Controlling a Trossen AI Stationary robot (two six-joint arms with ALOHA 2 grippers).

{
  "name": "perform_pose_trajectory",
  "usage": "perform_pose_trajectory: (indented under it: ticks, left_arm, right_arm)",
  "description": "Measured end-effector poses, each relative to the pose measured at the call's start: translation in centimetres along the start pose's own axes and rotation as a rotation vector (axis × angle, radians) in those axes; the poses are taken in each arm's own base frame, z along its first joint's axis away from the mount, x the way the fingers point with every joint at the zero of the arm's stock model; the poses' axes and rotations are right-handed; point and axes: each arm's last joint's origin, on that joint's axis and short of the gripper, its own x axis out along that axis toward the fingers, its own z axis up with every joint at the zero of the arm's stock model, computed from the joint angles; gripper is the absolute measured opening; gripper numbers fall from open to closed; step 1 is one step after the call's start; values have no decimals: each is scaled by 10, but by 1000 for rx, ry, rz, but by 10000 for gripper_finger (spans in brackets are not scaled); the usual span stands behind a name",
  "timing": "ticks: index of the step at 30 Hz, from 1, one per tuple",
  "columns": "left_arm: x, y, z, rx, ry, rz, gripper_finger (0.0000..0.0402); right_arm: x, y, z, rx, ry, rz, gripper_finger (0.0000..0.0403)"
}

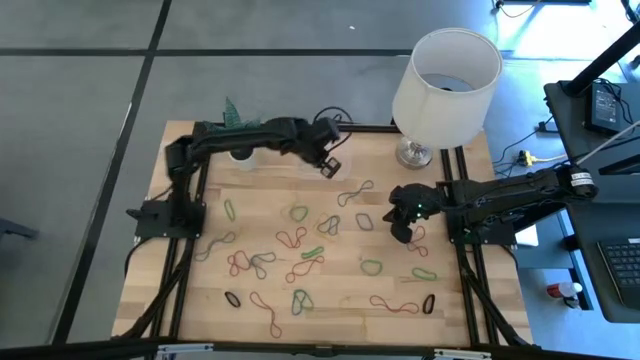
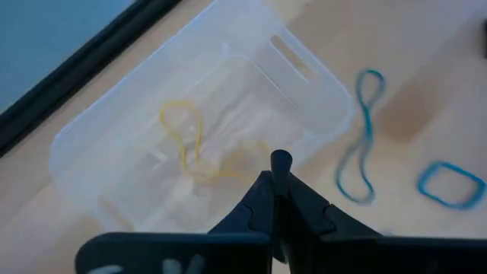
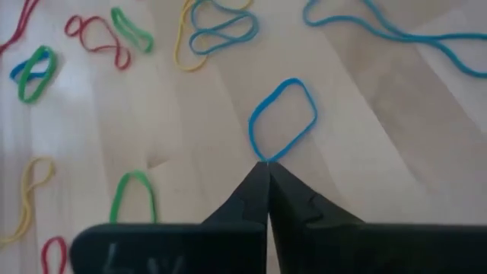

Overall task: Pick and place rubber bands into bin
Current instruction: Put the black rubber band into the transparent bin, then put the blue rubber band into the transparent bin

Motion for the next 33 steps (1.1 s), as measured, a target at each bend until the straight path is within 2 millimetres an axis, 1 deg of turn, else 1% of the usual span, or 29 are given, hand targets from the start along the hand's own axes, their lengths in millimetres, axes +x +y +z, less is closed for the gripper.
perform_pose_trajectory:
  ticks: [4, 7, 11, 13, 15, 21, 25, 27, 30, 33]
  left_arm:
    - [43, 12, 12, -16, 67, 24, 5]
    - [72, 22, 14, -39, 121, 32, 9]
    - [102, 30, 9, -37, 201, 26, 24]
    - [110, 32, 7, -36, 227, 21, 39]
    - [112, 32, 6, -36, 231, 18, 57]
    - [110, 33, 8, -18, 221, 17, 116]
    - [102, 35, 11, -31, 209, 11, 147]
    - [95, 36, 12, -39, 206, 15, 158]
    - [82, 36, 16, -41, 170, 13, 169]
    - [71, 36, 19, -47, 146, 3, 171]
  right_arm:
    - [0, 0, 0, 47, 0, -1, 7]
    - [0, -1, 0, 67, -15, -25, 7]
    - [0, -1, 0, 93, -20, -33, 7]
    - [0, -1, 0, 97, -19, -33, 7]
    - [0, -1, 0, 98, -19, -33, 7]
    - [0, -2, 1, 95, -36, -59, 7]
    - [0, -2, 1, 90, -40, -67, 7]
    - [0, -2, 1, 90, -40, -67, 7]
    - [0, -2, 1, 85, -36, -70, 7]
    - [0, -2, 0, 82, -33, -72, 7]
